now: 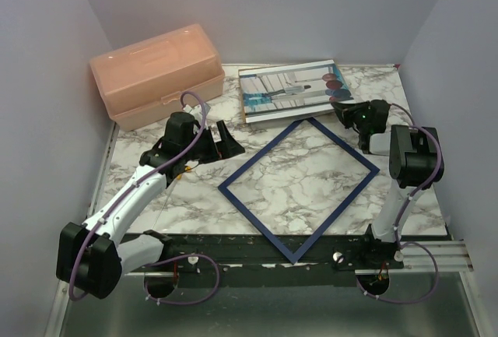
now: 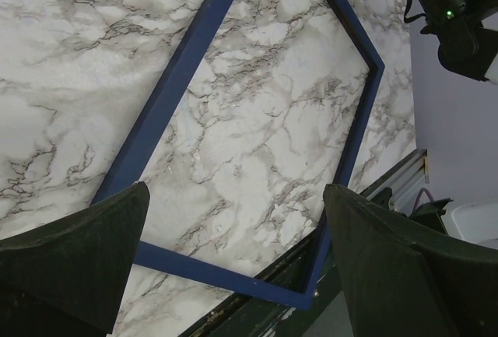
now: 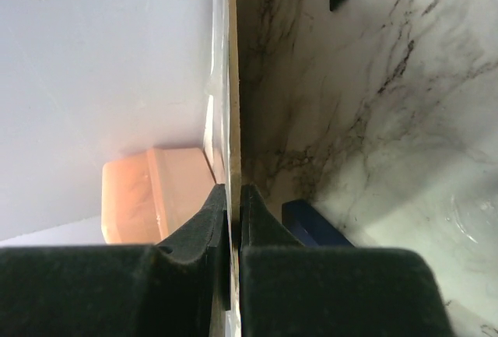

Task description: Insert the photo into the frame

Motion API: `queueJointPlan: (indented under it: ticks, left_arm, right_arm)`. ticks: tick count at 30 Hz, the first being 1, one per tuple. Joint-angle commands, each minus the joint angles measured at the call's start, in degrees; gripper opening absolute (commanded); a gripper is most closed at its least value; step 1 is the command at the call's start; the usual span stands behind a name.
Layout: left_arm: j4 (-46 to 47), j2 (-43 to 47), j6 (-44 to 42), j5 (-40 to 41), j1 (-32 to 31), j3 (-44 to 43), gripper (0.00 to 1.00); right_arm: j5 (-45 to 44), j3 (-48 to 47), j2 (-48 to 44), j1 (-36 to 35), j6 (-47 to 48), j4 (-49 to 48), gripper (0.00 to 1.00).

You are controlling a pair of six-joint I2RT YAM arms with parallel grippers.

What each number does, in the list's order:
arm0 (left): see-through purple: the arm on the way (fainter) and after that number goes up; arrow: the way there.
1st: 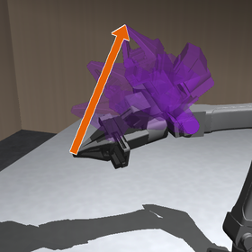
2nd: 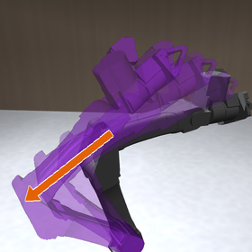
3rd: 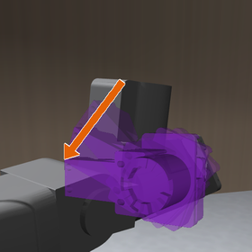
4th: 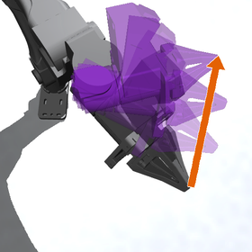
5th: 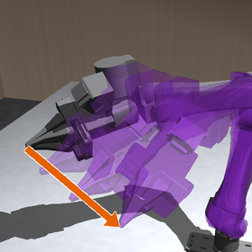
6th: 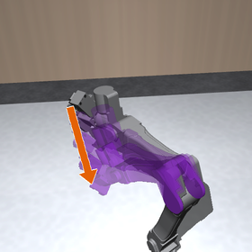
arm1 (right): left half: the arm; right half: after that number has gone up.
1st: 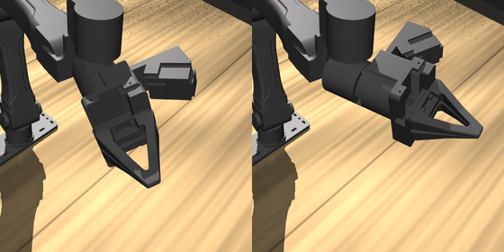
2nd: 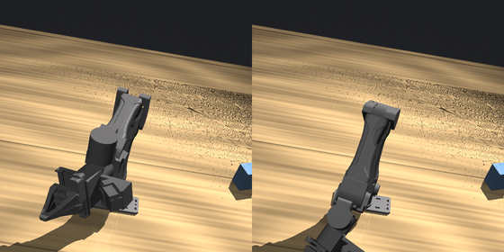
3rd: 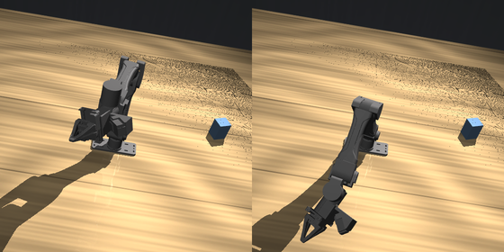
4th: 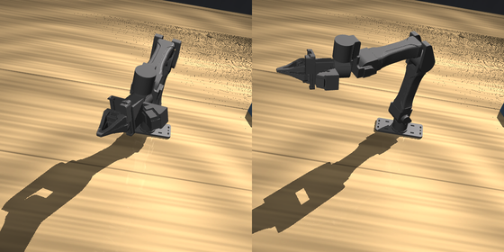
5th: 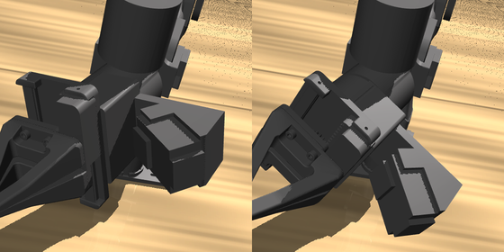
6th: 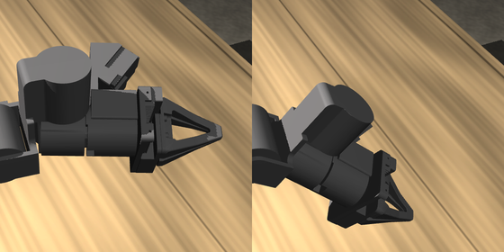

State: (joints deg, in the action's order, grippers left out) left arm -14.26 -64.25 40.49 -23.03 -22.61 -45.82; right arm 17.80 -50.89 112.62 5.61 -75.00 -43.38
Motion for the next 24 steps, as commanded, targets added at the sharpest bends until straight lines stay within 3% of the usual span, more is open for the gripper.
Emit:
queueJointPlan:
  ticks: [1, 4, 10, 13, 18, 24]
  left_arm:
    - [3.58, -0.69, 0.01, -5.18, 0.07, 0.53, 0.99]
    - [4.21, -1.31, -0.09, -6.13, -0.22, 0.91, 0.98]
    - [0.94, -3.40, -1.71, -4.40, -1.85, -0.22, 0.99]
    - [-1.70, -5.53, -3.04, -2.52, -2.96, -1.39, 0.99]
    - [-8.87, -9.20, -6.29, 6.10, -6.78, -4.74, 0.98]
    - [-12.95, -13.68, -8.52, 14.98, -10.72, -6.60, 0.99]
  right_arm:
    - [-3.59, -2.23, 1.32, 0.23, 2.15, 0.31, 0.03]
    - [-1.47, -2.92, 2.11, -0.10, 3.25, -0.75, 0.07]
    - [-1.38, -1.28, -2.61, -0.15, 8.90, 7.84, 0.67]
    - [-3.15, 1.59, -7.15, -0.12, 11.17, 13.79, 0.83]
    - [-4.32, 7.98, -17.64, -0.16, 13.53, 20.20, 0.93]
    - [-4.46, 14.66, -32.87, -0.14, 18.95, 31.52, 0.97]
